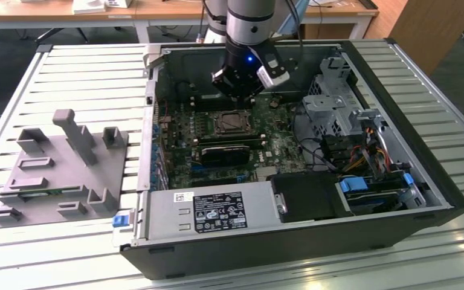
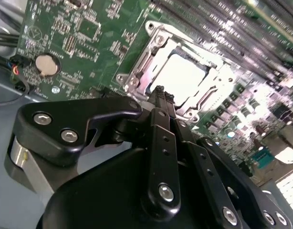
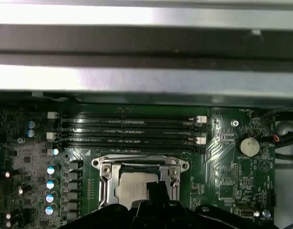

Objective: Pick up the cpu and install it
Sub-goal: 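Install the second cpu locking lever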

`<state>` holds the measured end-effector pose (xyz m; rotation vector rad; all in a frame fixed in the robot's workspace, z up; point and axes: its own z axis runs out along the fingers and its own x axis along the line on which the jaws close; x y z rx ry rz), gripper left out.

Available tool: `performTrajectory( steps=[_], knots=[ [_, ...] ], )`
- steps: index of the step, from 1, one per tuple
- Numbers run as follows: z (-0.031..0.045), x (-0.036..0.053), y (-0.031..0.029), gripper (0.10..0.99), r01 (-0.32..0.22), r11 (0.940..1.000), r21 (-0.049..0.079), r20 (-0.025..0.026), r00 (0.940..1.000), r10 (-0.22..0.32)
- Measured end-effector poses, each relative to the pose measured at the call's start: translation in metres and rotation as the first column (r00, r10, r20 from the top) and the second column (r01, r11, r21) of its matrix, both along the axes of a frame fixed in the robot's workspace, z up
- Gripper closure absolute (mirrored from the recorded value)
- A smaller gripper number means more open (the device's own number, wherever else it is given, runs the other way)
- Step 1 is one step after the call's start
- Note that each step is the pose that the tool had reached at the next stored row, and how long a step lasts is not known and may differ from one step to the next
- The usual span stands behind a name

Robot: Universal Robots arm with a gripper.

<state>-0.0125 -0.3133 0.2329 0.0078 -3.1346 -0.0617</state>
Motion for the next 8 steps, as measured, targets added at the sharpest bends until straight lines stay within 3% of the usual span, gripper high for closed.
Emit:
performTrajectory(
  steps=[5, 8],
  knots=[
    [0.0007, -0.0001, -0.0048, 0.98, 0.0, 1.0, -0.001, -0.0001, 1.0, 0.0],
    [0.007, 0.0, -0.0049, 0.98, 0.0, 1.0, -0.002, 0.0001, 1.0, 0.0]
  ],
)
